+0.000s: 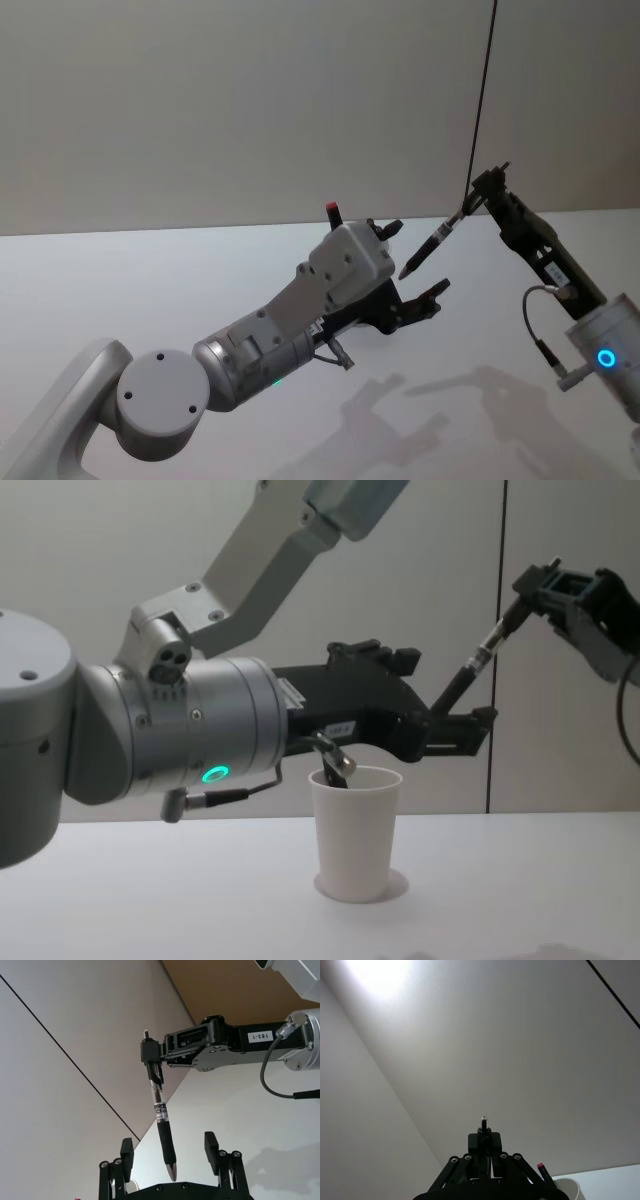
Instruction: Place the pen into the pen holder.
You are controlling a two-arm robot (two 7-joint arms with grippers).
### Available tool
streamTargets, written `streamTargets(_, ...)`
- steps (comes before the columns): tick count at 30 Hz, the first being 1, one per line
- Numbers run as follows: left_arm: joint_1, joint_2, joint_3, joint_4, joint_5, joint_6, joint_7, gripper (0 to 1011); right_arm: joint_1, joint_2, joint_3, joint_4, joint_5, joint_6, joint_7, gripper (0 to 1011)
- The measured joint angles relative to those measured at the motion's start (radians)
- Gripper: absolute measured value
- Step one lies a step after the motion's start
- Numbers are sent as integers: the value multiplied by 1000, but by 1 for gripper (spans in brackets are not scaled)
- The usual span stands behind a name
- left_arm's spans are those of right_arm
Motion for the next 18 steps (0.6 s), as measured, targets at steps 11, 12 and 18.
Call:
streamTargets(11,0,0,0,-1,-1,-1,0,1000,28,34,16,-5,-112,-8,19,131)
streamTargets(12,0,0,0,-1,-1,-1,0,1000,32,38,18,-3,-121,-10,22,131)
streamTargets(18,0,0,0,-1,-1,-1,0,1000,61,54,28,19,-183,-30,54,131)
